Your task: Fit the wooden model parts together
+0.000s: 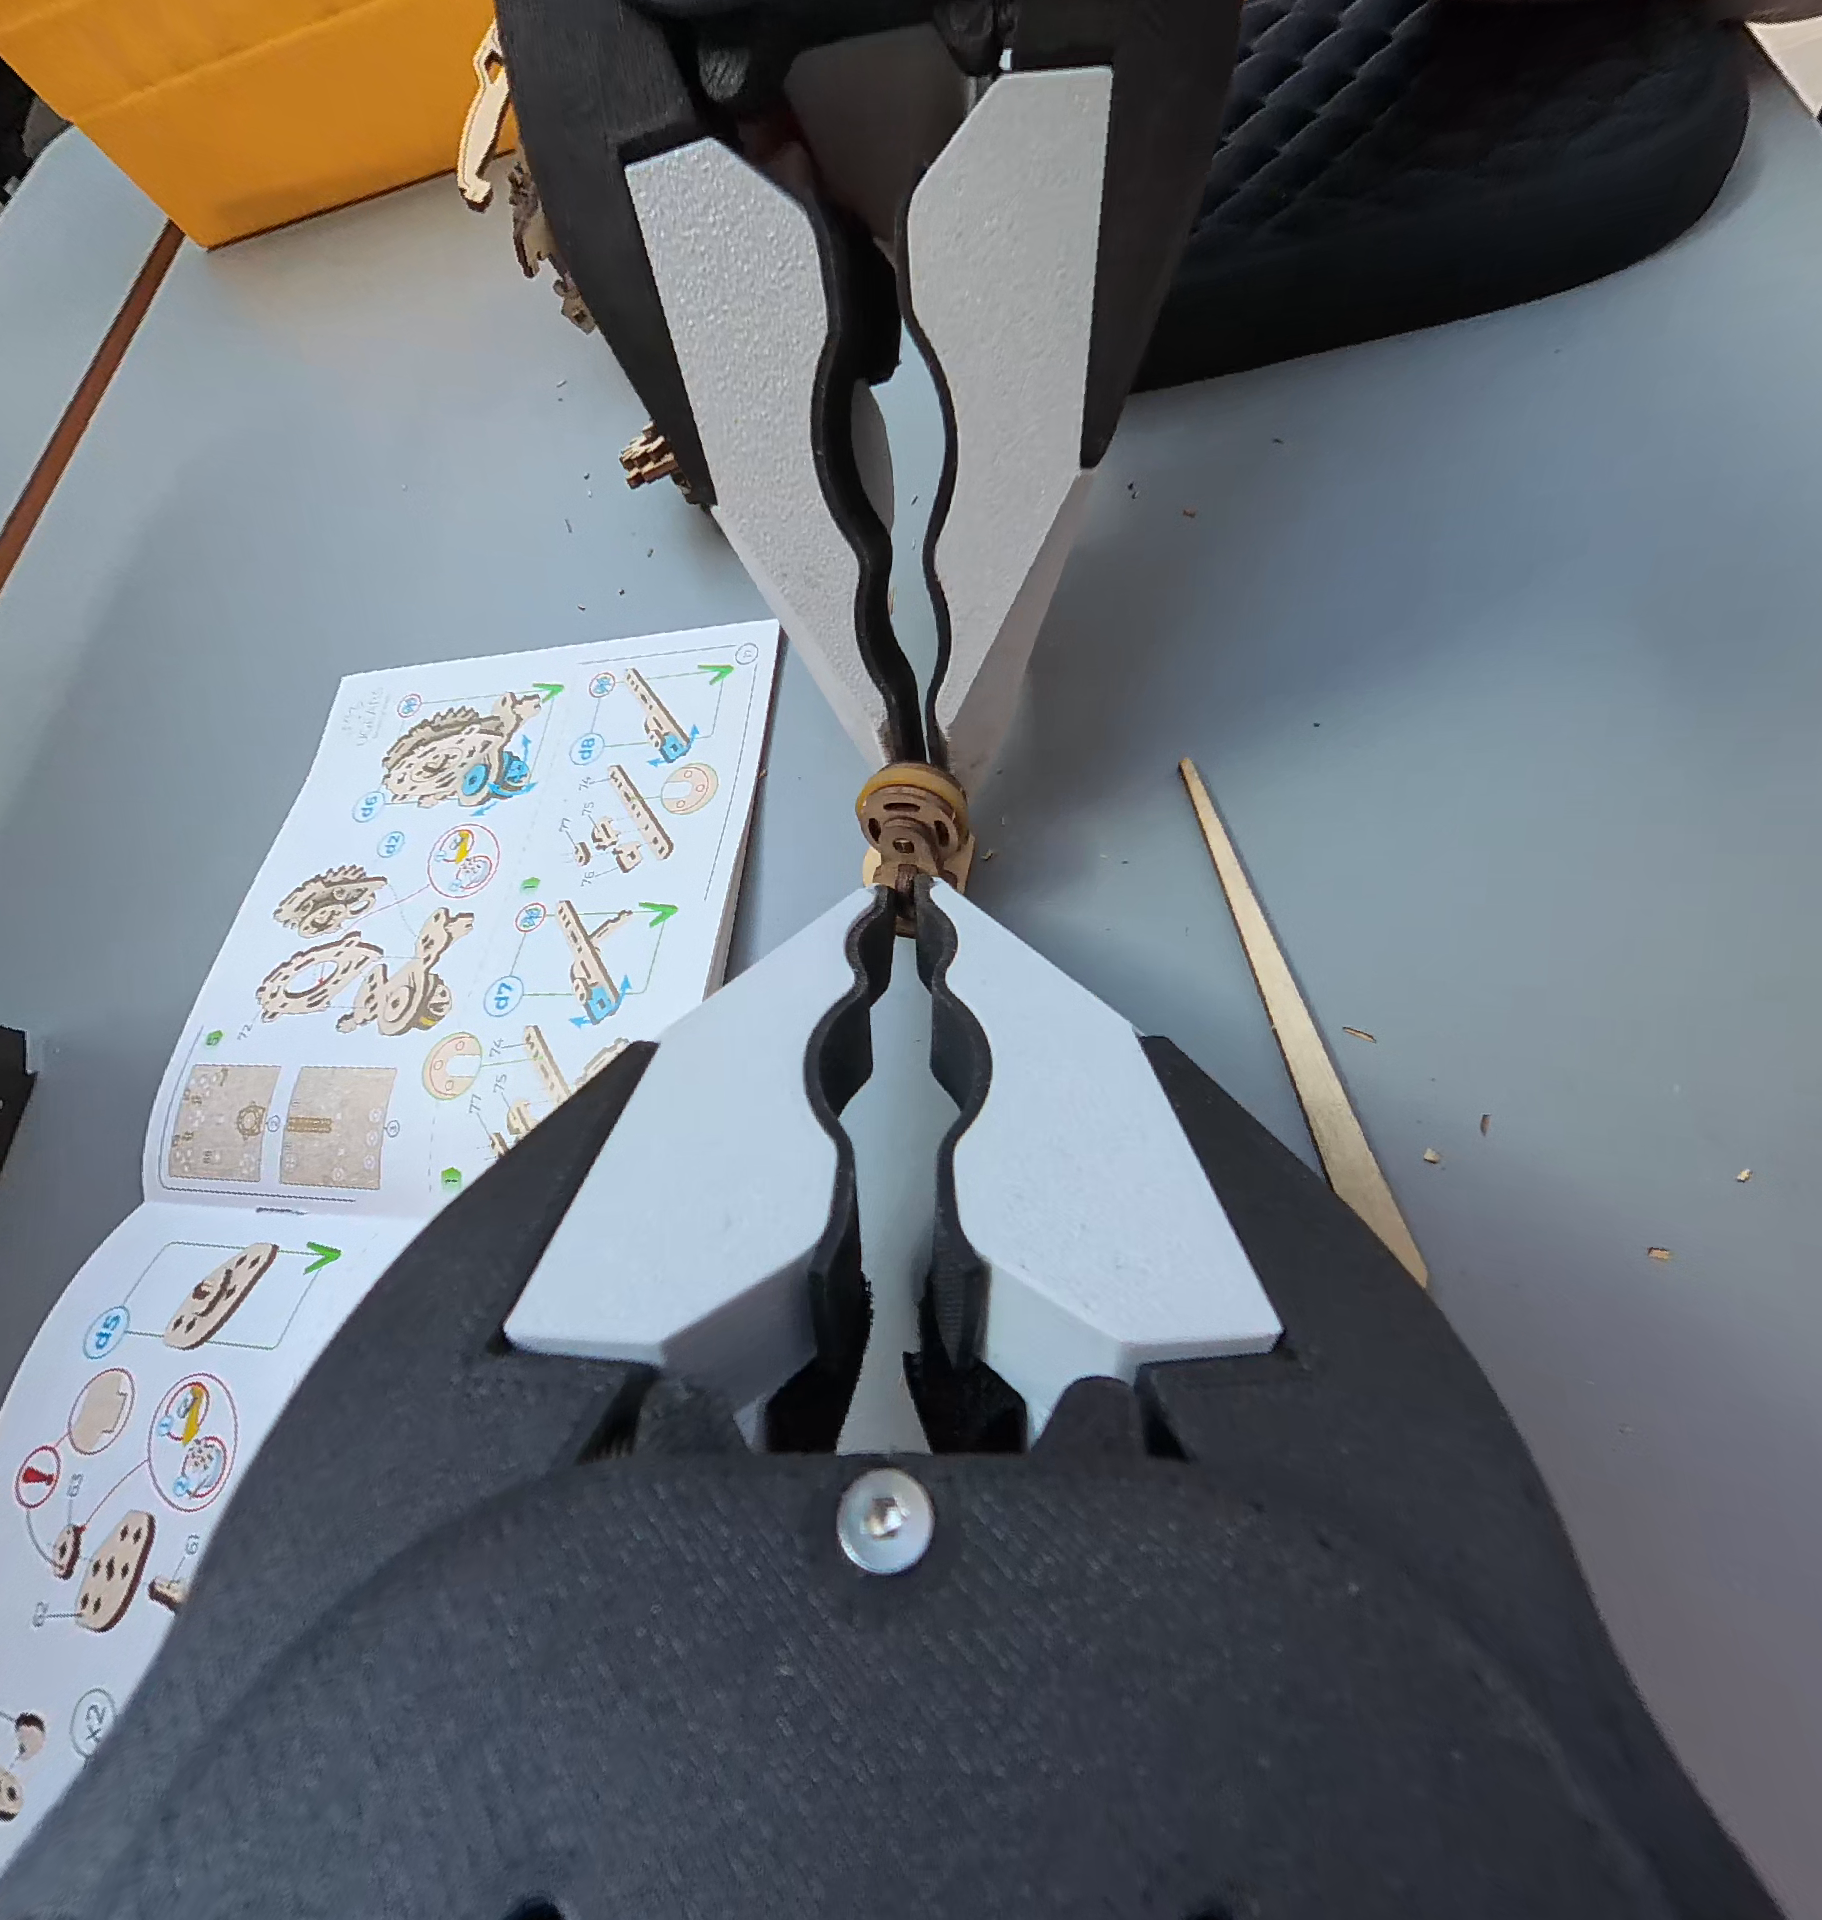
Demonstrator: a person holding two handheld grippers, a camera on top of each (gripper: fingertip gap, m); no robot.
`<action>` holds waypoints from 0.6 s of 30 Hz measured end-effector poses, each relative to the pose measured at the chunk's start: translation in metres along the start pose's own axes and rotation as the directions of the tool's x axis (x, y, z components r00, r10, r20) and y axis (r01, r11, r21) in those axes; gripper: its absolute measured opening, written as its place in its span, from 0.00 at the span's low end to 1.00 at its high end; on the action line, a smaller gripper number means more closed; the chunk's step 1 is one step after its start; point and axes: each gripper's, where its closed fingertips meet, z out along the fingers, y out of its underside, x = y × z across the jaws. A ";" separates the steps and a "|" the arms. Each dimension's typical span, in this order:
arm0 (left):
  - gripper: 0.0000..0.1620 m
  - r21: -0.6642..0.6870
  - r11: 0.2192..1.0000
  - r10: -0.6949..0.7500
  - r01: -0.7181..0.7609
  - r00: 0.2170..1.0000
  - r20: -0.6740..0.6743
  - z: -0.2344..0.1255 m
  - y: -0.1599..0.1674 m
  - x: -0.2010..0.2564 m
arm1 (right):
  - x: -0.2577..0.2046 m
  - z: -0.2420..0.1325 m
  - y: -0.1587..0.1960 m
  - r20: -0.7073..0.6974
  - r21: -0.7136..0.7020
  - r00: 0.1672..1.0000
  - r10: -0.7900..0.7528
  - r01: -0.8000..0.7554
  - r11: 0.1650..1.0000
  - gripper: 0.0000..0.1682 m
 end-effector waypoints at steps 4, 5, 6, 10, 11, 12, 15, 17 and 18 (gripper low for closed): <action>0.01 0.001 1.000 0.018 -0.018 1.000 -0.009 -0.001 -0.003 0.004 | -0.004 -0.004 -0.001 -0.028 -0.039 0.999 -0.046 0.045 0.998 0.01; 0.01 0.000 1.000 0.024 -0.024 1.000 -0.005 -0.001 -0.004 0.004 | -0.004 -0.005 -0.001 -0.039 -0.048 0.997 -0.059 0.057 0.997 0.01; 0.01 -0.008 1.000 0.027 -0.027 1.000 -0.003 0.000 -0.003 0.004 | -0.004 -0.003 0.000 -0.038 -0.052 0.997 -0.063 0.060 0.997 0.01; 0.01 0.007 1.000 0.004 -0.004 1.000 0.011 -0.002 -0.006 0.001 | -0.002 -0.006 -0.002 -0.030 -0.021 0.999 -0.036 0.035 0.999 0.01; 0.01 0.014 1.000 0.007 -0.008 1.000 0.015 -0.003 -0.008 0.000 | -0.002 -0.008 -0.004 -0.045 -0.023 0.997 -0.055 0.054 0.998 0.01; 0.01 0.001 1.000 0.010 -0.010 1.000 0.012 -0.003 -0.006 0.001 | -0.002 -0.005 -0.003 -0.049 -0.028 0.997 -0.063 0.062 0.998 0.01; 0.01 -0.023 1.000 0.018 -0.018 1.000 0.001 -0.001 -0.001 0.004 | -0.005 -0.002 -0.001 -0.023 -0.035 0.998 -0.055 0.054 0.998 0.01; 0.01 -0.027 0.999 0.032 -0.032 0.999 0.009 -0.002 -0.003 0.004 | -0.005 -0.004 -0.002 -0.039 -0.036 0.997 -0.062 0.060 0.998 0.01; 0.01 -0.039 0.999 0.032 -0.031 0.999 0.012 0.000 0.000 0.003 | -0.006 0.001 0.002 -0.027 -0.051 0.998 -0.060 0.059 0.997 0.01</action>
